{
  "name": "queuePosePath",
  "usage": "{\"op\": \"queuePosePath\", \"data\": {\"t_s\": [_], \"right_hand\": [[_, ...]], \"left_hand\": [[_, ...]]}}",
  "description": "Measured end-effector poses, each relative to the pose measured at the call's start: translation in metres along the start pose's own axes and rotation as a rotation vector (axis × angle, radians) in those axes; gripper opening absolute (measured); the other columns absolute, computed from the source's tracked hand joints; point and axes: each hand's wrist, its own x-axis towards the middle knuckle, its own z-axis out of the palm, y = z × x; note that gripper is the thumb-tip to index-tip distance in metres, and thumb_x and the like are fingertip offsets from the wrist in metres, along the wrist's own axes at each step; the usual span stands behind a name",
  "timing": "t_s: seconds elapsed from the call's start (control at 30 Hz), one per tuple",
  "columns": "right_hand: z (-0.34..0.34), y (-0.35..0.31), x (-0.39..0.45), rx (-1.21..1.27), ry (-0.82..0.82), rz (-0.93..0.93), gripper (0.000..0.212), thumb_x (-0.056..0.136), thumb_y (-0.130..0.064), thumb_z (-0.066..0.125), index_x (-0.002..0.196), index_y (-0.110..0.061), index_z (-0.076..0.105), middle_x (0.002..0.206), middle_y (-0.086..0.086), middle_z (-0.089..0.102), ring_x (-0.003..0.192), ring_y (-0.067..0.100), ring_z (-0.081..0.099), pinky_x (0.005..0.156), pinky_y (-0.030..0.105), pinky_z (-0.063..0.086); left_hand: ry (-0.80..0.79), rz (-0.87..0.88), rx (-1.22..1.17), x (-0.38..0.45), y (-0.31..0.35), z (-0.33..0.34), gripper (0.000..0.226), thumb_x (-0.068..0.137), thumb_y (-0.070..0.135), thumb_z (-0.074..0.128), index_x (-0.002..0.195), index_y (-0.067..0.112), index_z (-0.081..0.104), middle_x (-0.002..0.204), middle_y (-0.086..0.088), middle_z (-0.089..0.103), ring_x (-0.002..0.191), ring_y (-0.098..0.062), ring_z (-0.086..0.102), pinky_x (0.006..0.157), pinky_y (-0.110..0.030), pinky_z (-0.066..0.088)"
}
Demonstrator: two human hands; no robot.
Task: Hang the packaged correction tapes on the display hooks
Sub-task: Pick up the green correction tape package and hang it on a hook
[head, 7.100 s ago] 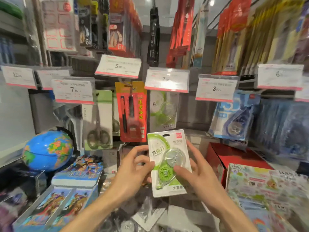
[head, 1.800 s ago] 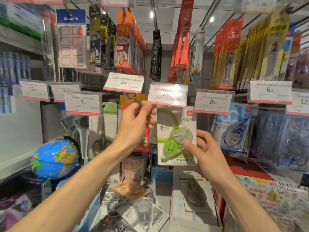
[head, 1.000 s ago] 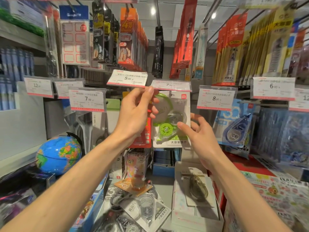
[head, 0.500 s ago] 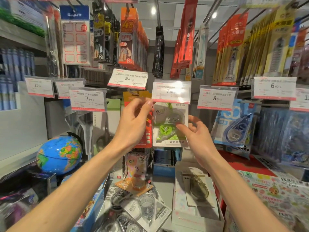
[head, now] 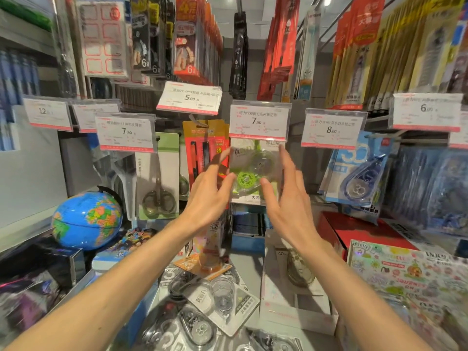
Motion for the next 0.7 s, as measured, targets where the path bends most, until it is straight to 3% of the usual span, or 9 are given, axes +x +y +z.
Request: {"op": "queuePosePath", "data": {"t_s": [0.07,0.13,0.27,0.4,0.5,0.57,0.63,0.7], "right_hand": [[0.004,0.002,0.001,-0.083,-0.039,-0.005,0.06,0.104,-0.038,0.045,0.156,-0.038,0.014,0.143,-0.004,0.042,0.112,0.011,0.047,0.078,0.028,0.035],[0.007,0.004,0.006,-0.087,-0.068,0.045,0.065,0.105,-0.039,0.042,0.158,-0.041,0.006,0.151,-0.004,0.038,0.12,0.015,0.04,0.084,0.037,0.039],[0.011,0.006,0.012,-0.104,-0.08,0.063,0.067,0.105,-0.035,0.042,0.158,-0.039,0.002,0.152,0.003,0.039,0.128,0.03,0.046,0.092,0.039,0.04],[0.011,0.01,0.01,-0.07,-0.106,0.077,0.07,0.103,-0.043,0.042,0.157,-0.043,-0.002,0.163,0.003,0.027,0.149,0.025,0.026,0.111,0.046,0.033],[0.01,0.007,0.004,-0.057,-0.117,0.074,0.072,0.102,-0.044,0.045,0.158,-0.041,-0.001,0.159,-0.002,0.032,0.137,0.015,0.035,0.105,0.039,0.036],[0.009,0.005,-0.004,-0.058,-0.124,0.078,0.071,0.101,-0.044,0.048,0.158,-0.038,0.006,0.147,-0.001,0.042,0.112,0.013,0.058,0.098,0.038,0.043],[0.009,0.006,-0.016,-0.084,-0.171,0.104,0.069,0.1,-0.044,0.05,0.158,-0.031,0.016,0.143,-0.002,0.044,0.086,-0.005,0.059,0.092,0.034,0.046],[0.012,0.008,-0.03,-0.119,-0.239,0.153,0.07,0.099,-0.044,0.052,0.158,-0.027,0.018,0.143,-0.003,0.042,0.085,-0.008,0.056,0.091,0.031,0.045]], "left_hand": [[-0.01,0.001,0.049,0.003,-0.005,0.002,0.059,0.104,0.024,0.047,0.155,0.042,0.021,0.067,-0.003,0.06,0.056,-0.021,0.056,0.062,-0.032,0.051],[-0.032,-0.006,0.114,0.009,-0.01,0.005,0.063,0.104,0.022,0.044,0.156,0.043,0.015,0.059,-0.001,0.056,0.046,-0.017,0.047,0.057,-0.038,0.05],[-0.082,-0.011,0.196,0.015,-0.014,0.01,0.065,0.104,0.018,0.039,0.159,0.034,0.009,0.046,0.004,0.045,0.035,-0.009,0.035,0.047,-0.031,0.039],[-0.091,0.006,0.168,0.008,-0.016,0.004,0.059,0.104,0.023,0.042,0.158,0.03,0.02,0.064,-0.003,0.062,0.053,-0.019,0.056,0.064,-0.038,0.053],[-0.083,-0.032,0.19,-0.003,-0.022,-0.005,0.033,0.103,0.03,0.046,0.133,0.019,0.052,0.092,-0.003,0.067,0.083,-0.021,0.064,0.081,-0.042,0.053],[-0.102,-0.041,0.226,-0.014,-0.028,-0.011,0.023,0.102,0.032,0.049,0.118,0.016,0.055,0.105,0.0,0.063,0.099,-0.02,0.059,0.088,-0.039,0.048],[-0.127,-0.048,0.201,-0.029,-0.036,-0.017,0.035,0.101,0.03,0.052,0.135,0.02,0.048,0.116,0.007,0.058,0.103,-0.011,0.057,0.089,-0.028,0.043],[-0.154,-0.044,0.189,-0.047,-0.045,-0.025,0.043,0.099,0.029,0.055,0.141,0.028,0.045,0.116,0.011,0.058,0.095,-0.006,0.059,0.087,-0.023,0.043]]}}
